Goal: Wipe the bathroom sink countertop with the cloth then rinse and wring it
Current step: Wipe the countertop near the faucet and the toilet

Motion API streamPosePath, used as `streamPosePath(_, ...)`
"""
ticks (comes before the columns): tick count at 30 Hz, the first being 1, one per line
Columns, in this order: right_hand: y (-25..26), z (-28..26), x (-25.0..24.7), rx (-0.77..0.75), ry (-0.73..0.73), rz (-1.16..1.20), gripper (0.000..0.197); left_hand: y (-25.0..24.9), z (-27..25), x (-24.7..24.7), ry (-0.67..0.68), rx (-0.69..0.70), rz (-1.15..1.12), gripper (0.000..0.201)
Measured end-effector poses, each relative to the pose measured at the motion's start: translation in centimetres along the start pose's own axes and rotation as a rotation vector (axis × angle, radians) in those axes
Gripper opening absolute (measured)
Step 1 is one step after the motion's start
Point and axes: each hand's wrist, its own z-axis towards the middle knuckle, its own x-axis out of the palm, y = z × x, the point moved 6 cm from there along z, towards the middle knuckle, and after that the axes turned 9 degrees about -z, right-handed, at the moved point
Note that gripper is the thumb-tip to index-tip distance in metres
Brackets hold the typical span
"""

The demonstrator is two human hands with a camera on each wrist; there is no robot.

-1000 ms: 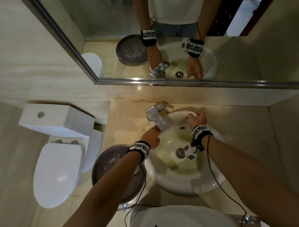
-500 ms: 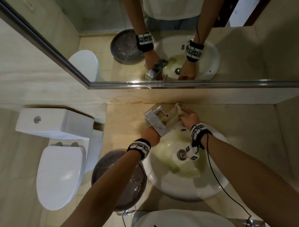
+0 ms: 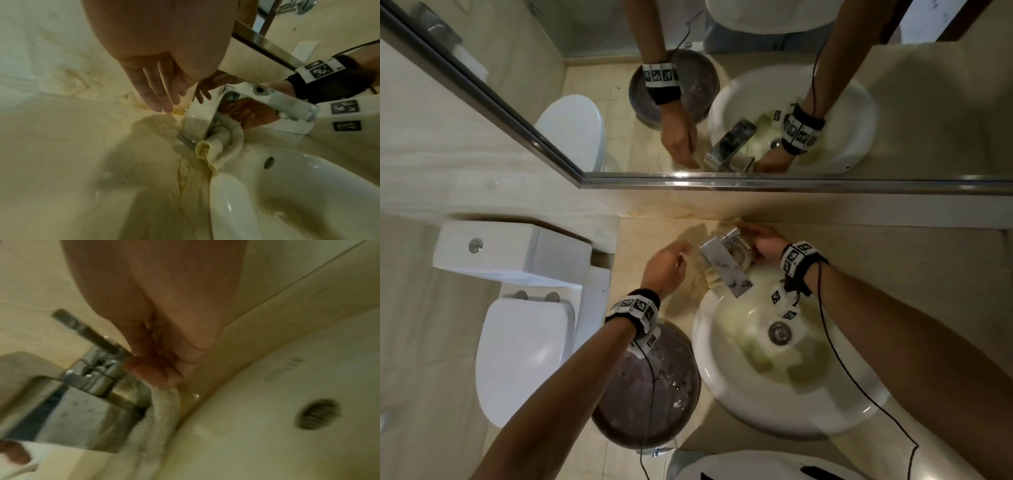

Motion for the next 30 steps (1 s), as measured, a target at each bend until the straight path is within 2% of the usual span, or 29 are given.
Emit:
streamPosePath(2,1.5,0.9,1.3,-0.061,0.064,-0.009,0.047,-1.6,1.8,-1.4,-0.049,0.075,0.004,0.034)
streamPosePath(4,1.7,1.4,1.4,-0.058,0.064,0.007,0.048,-3.6,3.5,-2.2,-0.020,0.155,0.069,0.034)
streamPosePath(7,0.2,1.5,0.1,0.049,-0.039,0.078,0.042,-5.6,5.7,-1.2,0.170,0.205,0.186,0.040)
streamPosePath(10,-1.1,1.6,-1.5,0.063,-0.208,0.003,0.054,-5.8,7.3,0.4,0.334,0.278,0.194,0.052)
streamPosePath(12,-1.5,1.1,-1.9,0.009,-0.255,-0.144,0.051,-4.0,8.4,1.2,0.444,0.208,0.224,0.058)
streamPosePath(14,-2.2,0.6,-1.5,-0.032,-0.233,-0.220,0.049,-2.7,9.0,1.8,0.541,0.151,0.241,0.068)
streamPosePath(17,-3.2,-0.1,-0.6,-0.058,-0.174,-0.298,0.058,-2.5,9.2,2.3,0.513,0.212,0.305,0.062)
streamPosePath(20,-3.7,-0.9,0.0,-0.102,-0.158,-0.336,0.062,-1.9,9.4,2.9,0.425,0.170,0.309,0.044)
streamPosePath(22,-3.9,-1.0,0.5,-0.154,-0.169,-0.400,0.061,-1.5,9.5,2.8,0.370,0.150,0.364,0.042)
streamPosePath(28,-3.5,-1.4,1.7,-0.250,-0.243,-0.656,0.031,2.3,8.6,-0.3,0.265,-0.020,0.493,0.045)
streamPosePath(30,-3.7,-1.7,1.9,-0.207,-0.250,-0.683,0.020,4.0,8.3,-2.3,0.206,-0.103,0.507,0.043)
